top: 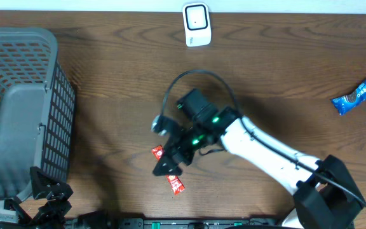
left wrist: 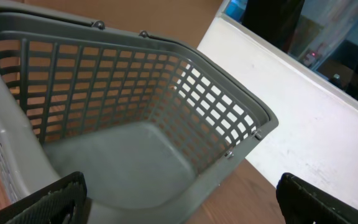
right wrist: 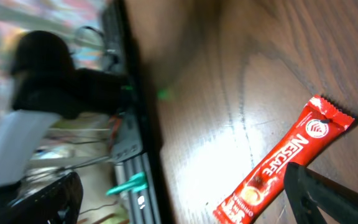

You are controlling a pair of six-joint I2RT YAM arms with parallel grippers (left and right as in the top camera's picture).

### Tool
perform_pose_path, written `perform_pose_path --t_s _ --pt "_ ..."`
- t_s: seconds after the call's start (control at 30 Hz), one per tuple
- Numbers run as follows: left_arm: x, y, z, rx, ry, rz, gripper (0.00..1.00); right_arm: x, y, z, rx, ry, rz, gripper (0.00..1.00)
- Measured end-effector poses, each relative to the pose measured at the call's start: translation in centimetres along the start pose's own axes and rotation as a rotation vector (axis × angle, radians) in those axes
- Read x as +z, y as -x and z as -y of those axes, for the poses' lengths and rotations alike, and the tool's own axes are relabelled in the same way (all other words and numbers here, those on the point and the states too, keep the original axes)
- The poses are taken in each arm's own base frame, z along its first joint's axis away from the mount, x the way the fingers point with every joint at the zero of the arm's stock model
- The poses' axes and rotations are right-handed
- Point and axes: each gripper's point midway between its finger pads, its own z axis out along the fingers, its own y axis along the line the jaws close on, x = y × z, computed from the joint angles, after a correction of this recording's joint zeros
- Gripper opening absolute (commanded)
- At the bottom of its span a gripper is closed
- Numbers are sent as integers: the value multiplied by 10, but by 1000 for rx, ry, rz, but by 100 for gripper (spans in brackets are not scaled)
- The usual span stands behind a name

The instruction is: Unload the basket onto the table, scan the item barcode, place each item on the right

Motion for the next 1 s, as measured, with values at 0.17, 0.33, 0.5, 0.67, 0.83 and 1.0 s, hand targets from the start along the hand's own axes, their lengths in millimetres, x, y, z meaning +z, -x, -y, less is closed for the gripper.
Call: perform_pose_path --t_s 0.17,0.33,0.5,0.67,0.83,1.0 --pt "0 0 0 0 0 0 98 22 -22 19 104 -319 -97 72" --pt "0 0 0 0 0 0 98 31 -32 36 140 -584 -105 71" --pt "0 0 0 0 0 0 98 43 -45 67 226 -707 -124 57" --pt "0 0 0 0 0 0 98 55 -66 85 277 -747 -193 59" --pt "0 0 0 0 0 0 98 55 -73 81 305 -729 -220 69" --pt "0 0 0 0 0 0 98 57 -75 77 319 -708 -227 61"
